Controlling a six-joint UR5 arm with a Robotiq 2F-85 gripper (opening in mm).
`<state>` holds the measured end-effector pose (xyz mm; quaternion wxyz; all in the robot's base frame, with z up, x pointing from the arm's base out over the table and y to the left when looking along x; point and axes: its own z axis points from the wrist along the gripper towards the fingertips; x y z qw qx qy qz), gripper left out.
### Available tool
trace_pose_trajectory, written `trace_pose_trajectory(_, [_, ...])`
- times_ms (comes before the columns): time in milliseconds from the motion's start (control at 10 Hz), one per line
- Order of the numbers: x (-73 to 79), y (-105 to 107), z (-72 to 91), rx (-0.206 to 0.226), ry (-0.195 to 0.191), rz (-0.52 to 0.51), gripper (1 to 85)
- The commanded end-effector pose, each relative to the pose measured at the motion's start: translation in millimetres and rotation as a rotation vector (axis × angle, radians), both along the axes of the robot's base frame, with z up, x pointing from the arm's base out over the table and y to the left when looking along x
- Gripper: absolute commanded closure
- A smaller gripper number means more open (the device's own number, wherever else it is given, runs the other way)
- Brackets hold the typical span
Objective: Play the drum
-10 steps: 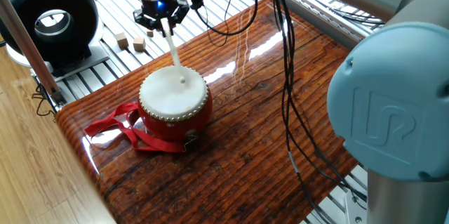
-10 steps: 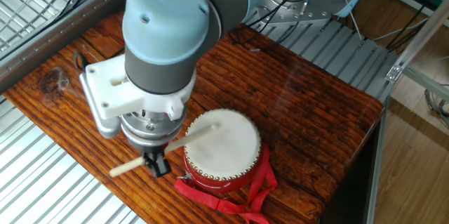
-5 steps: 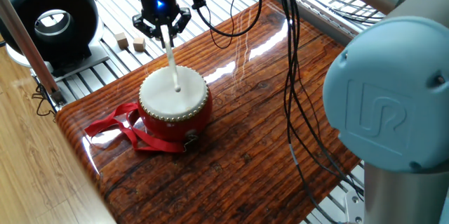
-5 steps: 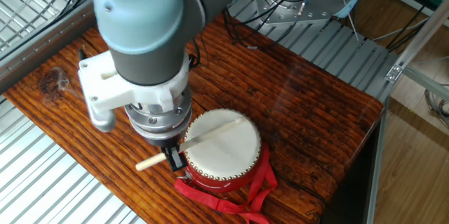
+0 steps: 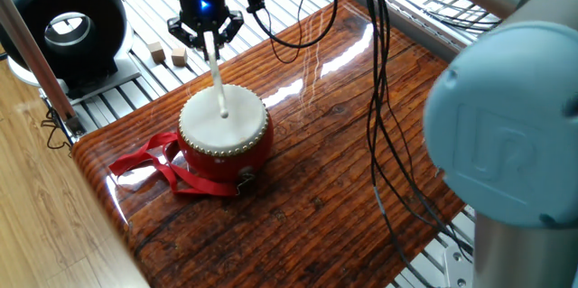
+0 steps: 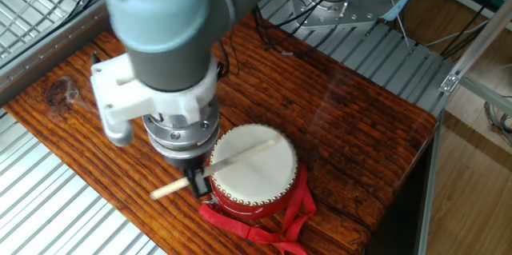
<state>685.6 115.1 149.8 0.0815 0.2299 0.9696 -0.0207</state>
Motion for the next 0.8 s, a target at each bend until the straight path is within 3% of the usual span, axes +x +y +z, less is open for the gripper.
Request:
trace_pose_trajectory(0, [61.6,-21,21.9,-0.197,-0.308,0.043,84.7])
trace_pose_trajectory(100, [79.5,-28,35.1,-0.296,-0.415,0.075,84.7])
trace_pose_trajectory(200, [80.0,-33,38.4,-0.341,-0.428,0.084,84.7])
trace_pose_trajectory(300, [52.3,-27,20.4,-0.292,-0.298,0.08,84.7])
trace_pose_trajectory(400, [17.6,-18,6.3,-0.214,-0.141,0.084,84.7])
trace_pose_trajectory(500, [-14.0,3,-1.3,-0.066,0.0,0.058,84.7])
trace_pose_trajectory(600, [-30.6,11,2.6,0.018,0.083,0.045,84.7])
trace_pose_trajectory(700, [-49.0,30,9.2,0.139,0.164,0.018,84.7])
